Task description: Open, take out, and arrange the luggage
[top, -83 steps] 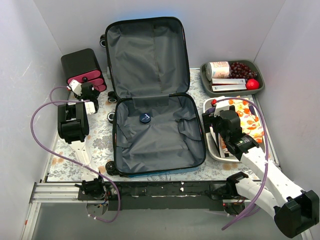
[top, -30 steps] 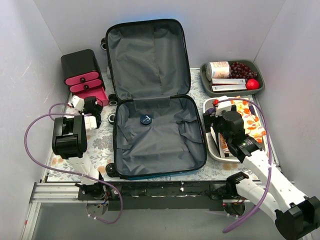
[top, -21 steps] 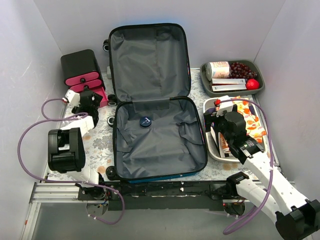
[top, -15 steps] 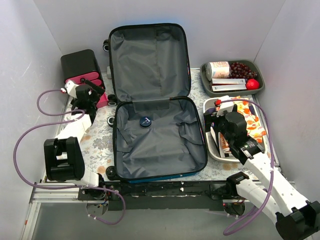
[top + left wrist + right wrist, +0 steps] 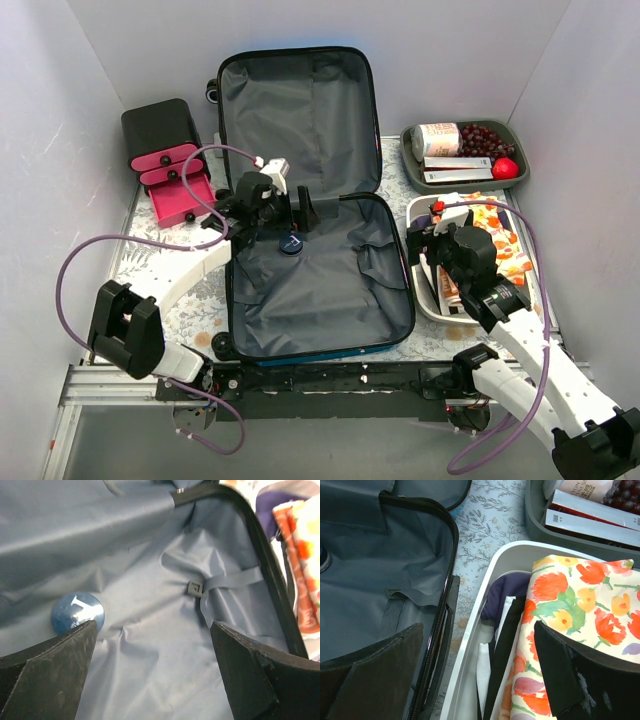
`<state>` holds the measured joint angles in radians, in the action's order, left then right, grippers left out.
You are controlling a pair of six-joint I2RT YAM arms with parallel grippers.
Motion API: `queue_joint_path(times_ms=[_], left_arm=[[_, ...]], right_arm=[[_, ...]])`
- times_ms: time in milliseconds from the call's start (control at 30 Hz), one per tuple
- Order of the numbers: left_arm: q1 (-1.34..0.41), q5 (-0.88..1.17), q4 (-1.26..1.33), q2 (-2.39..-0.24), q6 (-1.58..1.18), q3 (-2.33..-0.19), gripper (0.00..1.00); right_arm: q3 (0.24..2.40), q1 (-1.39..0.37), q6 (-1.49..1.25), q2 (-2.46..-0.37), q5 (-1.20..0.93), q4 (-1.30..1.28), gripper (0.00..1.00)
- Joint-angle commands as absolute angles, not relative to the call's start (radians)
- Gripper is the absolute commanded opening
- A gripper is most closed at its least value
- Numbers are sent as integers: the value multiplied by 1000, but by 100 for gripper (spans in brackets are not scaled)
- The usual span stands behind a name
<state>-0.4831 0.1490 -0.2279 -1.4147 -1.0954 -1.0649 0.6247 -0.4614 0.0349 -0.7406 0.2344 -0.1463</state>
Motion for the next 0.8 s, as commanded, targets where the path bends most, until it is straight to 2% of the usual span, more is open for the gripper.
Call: queue_joint_path(times_ms=[0, 67, 300, 400, 767], left_arm=[[-508, 65, -386, -1465, -1090, -1094, 98], [-512, -35, -435, -1535, -1158, -1139, 98], [-523, -144, -489, -1626, -1272, -1129, 98], [-529, -251, -502, -1664, -1316, -1126, 98], [-560, -252, -408, -1761, -1410, -1154, 98]], right_arm=[[620, -468, 21, -724, 210, -83, 98], [623, -468, 20, -724, 203, -89, 98], [614, -468, 18, -710, 210, -89, 98], [614, -468, 18, -712, 209, -91, 98], [607, -468, 15, -710, 219, -91, 98]])
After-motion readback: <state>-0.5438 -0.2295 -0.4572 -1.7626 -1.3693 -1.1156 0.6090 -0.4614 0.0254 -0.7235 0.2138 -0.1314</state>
